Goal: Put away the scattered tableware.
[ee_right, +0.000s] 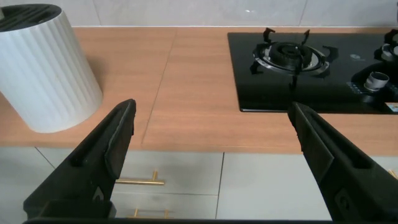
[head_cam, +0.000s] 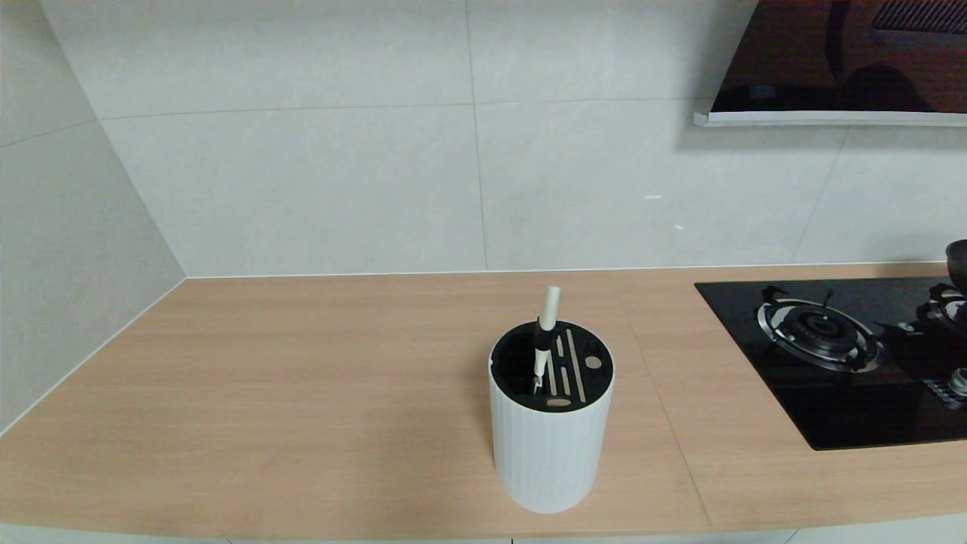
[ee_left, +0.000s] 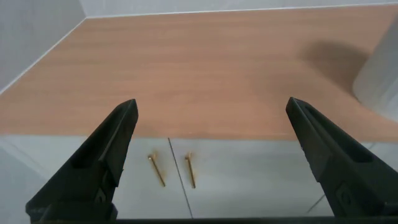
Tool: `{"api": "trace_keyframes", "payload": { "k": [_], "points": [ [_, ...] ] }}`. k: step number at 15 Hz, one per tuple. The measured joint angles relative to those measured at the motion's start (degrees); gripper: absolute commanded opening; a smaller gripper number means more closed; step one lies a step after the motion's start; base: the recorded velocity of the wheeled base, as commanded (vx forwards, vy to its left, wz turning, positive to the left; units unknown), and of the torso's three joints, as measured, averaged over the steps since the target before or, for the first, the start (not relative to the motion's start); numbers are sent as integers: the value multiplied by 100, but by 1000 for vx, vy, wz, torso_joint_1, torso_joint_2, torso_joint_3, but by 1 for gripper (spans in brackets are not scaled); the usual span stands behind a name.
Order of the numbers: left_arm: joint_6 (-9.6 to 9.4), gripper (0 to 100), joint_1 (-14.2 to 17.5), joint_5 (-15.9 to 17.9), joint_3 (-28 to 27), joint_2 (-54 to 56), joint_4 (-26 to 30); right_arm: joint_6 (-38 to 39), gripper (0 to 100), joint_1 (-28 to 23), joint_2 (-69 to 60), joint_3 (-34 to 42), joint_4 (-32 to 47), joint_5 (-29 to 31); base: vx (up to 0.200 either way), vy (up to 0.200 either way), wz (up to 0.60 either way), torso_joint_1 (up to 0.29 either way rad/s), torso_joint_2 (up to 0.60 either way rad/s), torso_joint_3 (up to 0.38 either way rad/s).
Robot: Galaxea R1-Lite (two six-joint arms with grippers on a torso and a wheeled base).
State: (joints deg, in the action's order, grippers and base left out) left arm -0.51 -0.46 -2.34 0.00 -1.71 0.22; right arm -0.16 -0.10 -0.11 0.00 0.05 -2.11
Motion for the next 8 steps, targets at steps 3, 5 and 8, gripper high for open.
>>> {"api": "trace_keyframes", "payload": {
  "k": [3,5,8],
  "points": [
    [73,100,6,7,0,127,-6,0,100,2,1,0,2,1,0,0,0,0,0,0],
    [76,100,13,10,0,152,-11,-5,100,5,1,0,5,1,0,0,0,0,0,0],
    [73,100,11,7,0,160,-12,-5,100,2,1,0,6,1,0,0,0,0,0,0]
  ]
}}
